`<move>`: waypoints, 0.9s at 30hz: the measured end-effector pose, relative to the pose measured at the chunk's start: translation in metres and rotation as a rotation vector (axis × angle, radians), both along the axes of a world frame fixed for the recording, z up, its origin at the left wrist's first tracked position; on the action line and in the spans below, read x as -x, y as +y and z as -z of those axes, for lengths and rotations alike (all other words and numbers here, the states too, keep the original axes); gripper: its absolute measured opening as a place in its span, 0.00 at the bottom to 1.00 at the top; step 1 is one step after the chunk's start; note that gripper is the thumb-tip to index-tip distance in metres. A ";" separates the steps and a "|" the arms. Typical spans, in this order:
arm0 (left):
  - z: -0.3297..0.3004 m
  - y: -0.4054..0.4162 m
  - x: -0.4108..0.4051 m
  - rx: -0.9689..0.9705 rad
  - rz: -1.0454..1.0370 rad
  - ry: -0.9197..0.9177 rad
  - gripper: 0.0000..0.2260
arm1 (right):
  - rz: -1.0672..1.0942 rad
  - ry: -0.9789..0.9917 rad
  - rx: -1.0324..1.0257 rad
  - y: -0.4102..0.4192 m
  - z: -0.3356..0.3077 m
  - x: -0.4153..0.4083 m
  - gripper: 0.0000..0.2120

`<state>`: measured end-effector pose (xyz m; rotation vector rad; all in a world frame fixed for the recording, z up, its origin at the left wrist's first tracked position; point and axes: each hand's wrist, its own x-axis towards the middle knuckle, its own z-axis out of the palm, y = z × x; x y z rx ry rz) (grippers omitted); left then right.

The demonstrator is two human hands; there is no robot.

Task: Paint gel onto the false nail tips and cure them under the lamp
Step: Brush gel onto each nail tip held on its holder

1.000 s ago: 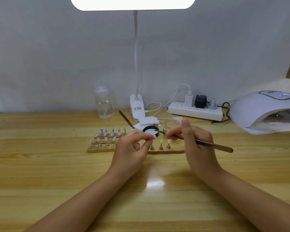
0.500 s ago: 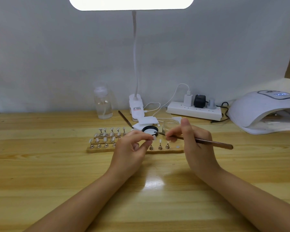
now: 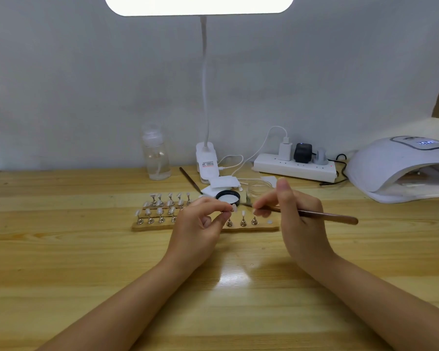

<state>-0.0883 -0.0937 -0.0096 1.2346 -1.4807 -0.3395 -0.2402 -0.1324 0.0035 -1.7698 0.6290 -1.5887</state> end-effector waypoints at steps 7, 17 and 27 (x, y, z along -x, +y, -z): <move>0.000 0.000 0.000 0.003 0.001 0.008 0.16 | 0.004 -0.033 -0.041 0.001 0.001 0.001 0.22; -0.001 0.000 0.001 0.013 0.000 0.012 0.15 | -0.003 -0.017 -0.022 0.001 0.000 0.000 0.20; 0.001 -0.001 0.000 0.010 0.007 0.014 0.14 | -0.015 -0.010 -0.059 0.000 0.001 -0.002 0.22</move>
